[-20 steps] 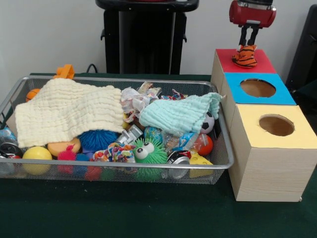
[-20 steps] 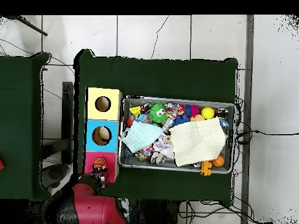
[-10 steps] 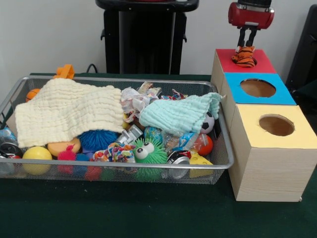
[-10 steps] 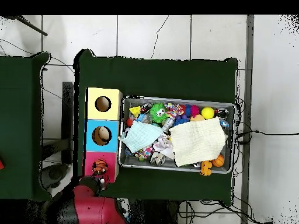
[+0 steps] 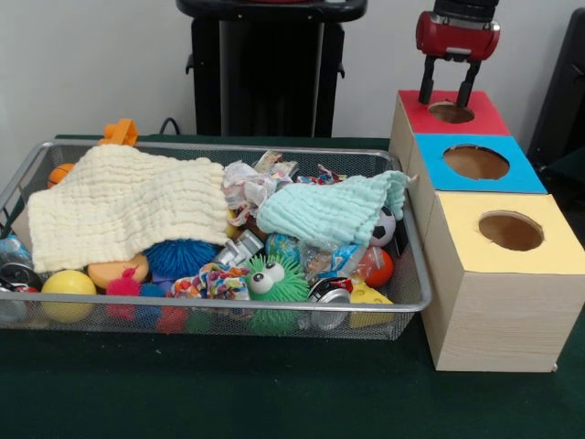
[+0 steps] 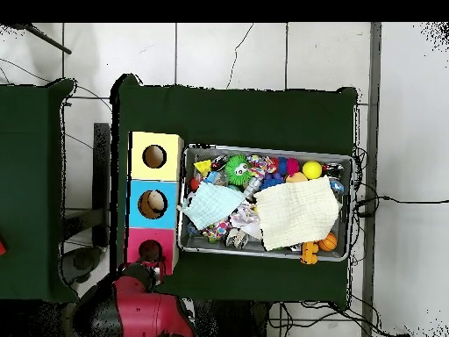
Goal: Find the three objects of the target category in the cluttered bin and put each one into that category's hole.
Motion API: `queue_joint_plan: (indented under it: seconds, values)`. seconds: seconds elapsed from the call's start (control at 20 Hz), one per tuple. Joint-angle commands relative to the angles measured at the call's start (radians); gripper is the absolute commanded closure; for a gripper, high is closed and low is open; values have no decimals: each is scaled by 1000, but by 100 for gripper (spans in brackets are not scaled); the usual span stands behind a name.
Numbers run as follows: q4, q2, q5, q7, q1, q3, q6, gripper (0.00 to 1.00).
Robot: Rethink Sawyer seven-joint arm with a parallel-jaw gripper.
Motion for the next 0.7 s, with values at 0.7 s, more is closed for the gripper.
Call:
queue_joint_plan:
  seconds: [0.7]
  values:
    - [9,-6,-4,193,-66,99,-21,0]
